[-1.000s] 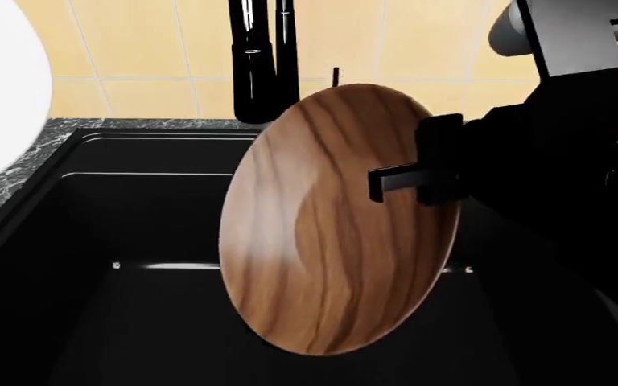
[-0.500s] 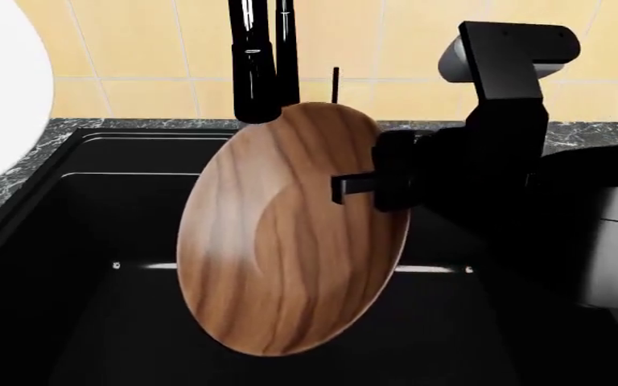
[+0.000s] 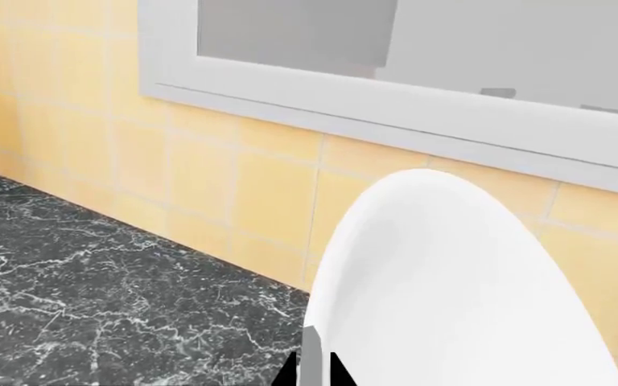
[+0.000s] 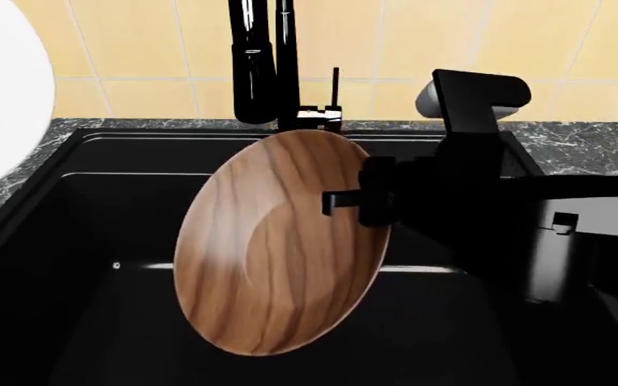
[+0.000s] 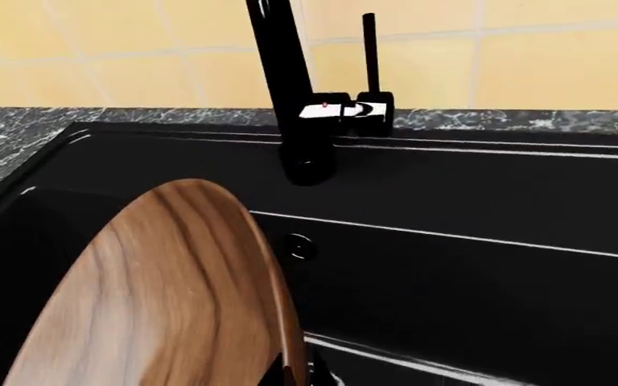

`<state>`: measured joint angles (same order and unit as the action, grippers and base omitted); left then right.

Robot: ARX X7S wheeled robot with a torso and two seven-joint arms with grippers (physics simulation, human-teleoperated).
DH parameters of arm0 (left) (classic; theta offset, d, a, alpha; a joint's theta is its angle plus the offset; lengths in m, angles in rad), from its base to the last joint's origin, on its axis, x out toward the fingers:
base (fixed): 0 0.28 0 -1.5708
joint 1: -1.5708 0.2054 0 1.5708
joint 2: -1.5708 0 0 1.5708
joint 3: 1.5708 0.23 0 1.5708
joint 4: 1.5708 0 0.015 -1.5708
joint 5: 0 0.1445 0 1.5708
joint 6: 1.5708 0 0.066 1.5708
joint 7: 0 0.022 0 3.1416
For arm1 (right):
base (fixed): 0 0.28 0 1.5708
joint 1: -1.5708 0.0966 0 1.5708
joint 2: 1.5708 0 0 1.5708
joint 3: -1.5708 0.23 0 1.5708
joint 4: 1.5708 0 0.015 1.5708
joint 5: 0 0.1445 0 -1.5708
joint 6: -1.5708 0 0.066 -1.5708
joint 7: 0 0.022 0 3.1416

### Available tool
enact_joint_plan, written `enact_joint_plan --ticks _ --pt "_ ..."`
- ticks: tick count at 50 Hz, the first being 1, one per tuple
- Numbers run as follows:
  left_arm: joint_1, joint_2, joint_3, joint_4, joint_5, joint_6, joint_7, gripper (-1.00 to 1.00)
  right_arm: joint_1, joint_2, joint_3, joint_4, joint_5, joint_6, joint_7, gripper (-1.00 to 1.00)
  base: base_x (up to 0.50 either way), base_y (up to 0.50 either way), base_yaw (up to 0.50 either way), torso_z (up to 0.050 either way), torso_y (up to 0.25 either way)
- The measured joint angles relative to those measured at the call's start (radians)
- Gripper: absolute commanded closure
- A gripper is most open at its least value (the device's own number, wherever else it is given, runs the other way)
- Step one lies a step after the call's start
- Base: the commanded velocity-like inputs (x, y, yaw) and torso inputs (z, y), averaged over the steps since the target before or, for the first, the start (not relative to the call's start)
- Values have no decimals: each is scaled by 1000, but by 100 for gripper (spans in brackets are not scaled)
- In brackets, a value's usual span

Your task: Stack the bowls in the sink.

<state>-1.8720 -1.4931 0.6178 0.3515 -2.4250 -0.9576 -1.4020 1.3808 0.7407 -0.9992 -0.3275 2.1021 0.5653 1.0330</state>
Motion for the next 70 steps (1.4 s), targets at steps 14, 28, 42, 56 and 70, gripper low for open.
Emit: enact_joint_plan --ticks 14,28,42,56,70 --pt "10 -3 -7 1 1 1 3 100 -78 -11 -20 33 -47 -29 -53 100 0 0 0 0 1" --pt "16 0 -13 2 1 3 2 100 -142 -44 -52 82 -96 -45 -101 100 0 0 0 1 1" --pt "27 1 -17 5 5 7 7 100 -197 -74 -76 132 -142 -66 -148 100 0 0 0 0 1" --pt "34 4 -23 5 7 6 8 100 -242 -96 -94 172 -172 -85 -182 100 0 0 0 0 0" --pt "39 5 -30 5 6 5 6 100 -265 -126 -116 212 -192 -85 -204 100 0 0 0 1 1"
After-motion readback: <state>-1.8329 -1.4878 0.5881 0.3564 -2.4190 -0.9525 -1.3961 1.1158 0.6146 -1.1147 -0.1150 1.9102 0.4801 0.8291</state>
